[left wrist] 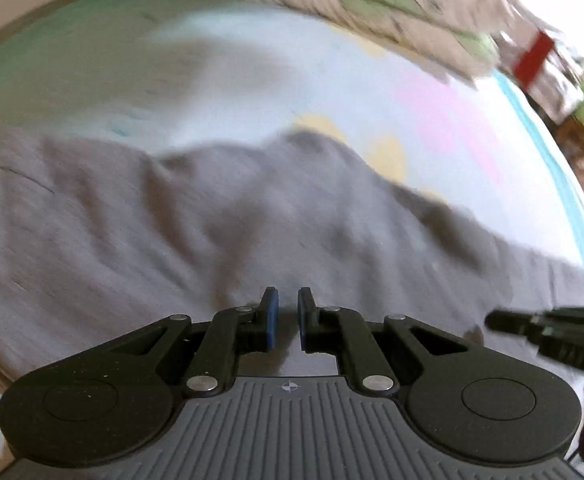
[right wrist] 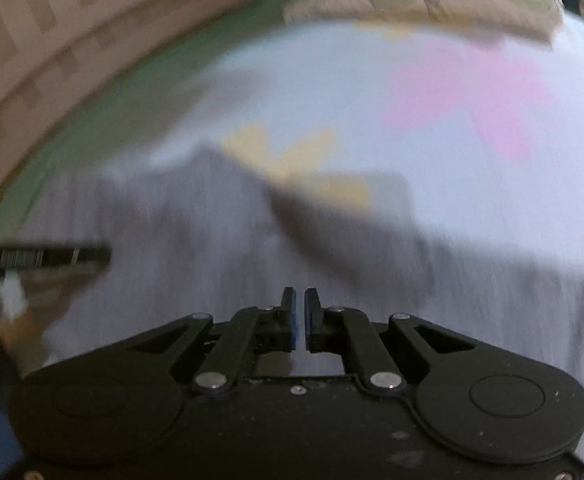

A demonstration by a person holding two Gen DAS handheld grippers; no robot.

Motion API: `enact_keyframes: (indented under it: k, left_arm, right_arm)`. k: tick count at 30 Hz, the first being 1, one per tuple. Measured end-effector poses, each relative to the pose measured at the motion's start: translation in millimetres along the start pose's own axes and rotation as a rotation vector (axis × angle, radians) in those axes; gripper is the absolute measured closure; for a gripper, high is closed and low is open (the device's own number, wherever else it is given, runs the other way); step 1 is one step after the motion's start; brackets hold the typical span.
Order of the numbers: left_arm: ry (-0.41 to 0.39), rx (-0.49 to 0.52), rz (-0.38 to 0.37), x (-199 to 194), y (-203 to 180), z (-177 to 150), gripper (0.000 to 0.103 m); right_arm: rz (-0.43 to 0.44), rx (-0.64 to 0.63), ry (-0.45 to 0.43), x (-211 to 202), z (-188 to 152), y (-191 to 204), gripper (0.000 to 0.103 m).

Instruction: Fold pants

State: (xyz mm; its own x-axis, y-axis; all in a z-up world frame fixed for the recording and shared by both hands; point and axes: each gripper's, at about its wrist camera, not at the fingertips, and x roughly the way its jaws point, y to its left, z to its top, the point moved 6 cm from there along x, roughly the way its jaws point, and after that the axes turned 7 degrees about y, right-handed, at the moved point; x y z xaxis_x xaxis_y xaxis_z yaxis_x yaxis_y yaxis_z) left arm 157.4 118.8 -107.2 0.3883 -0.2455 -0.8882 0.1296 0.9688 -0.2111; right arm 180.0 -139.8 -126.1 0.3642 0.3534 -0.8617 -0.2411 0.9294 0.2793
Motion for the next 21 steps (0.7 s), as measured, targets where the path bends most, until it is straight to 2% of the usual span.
enact_keyframes:
  k: [2, 4, 6, 8, 13, 21]
  left_arm:
    - [0.037, 0.029, -0.013, 5.4, -13.9, -10.9, 0.093]
    - [0.070, 0.037, 0.003, 13.3, -23.3, -19.5, 0.093]
    - [0.047, 0.054, 0.047, 14.2, -29.4, -22.1, 0.092]
    - [0.041, 0.079, 0.062, 14.7, -36.3, -21.8, 0.092]
    - [-0.001, 0.101, 0.034, 15.7, -51.2, -4.7, 0.092]
    - [-0.051, 0.158, -0.056, 48.1, -103.8, 42.5, 0.092]
  right_arm:
    - [-0.024, 0.045, 0.069, -0.8, -26.4, -9.9, 0.095]
    - [-0.035, 0.085, 0.079, -5.8, -42.0, -17.2, 0.100]
    - [-0.030, 0.125, 0.086, -11.0, -45.8, -21.3, 0.098]
    - [-0.019, 0.132, 0.052, -19.8, -48.8, -24.7, 0.094]
    - [-0.024, 0.120, -0.050, -41.4, -36.8, -41.0, 0.092]
    - [-0.080, 0.190, -0.128, -42.5, -18.1, -87.5, 0.091]
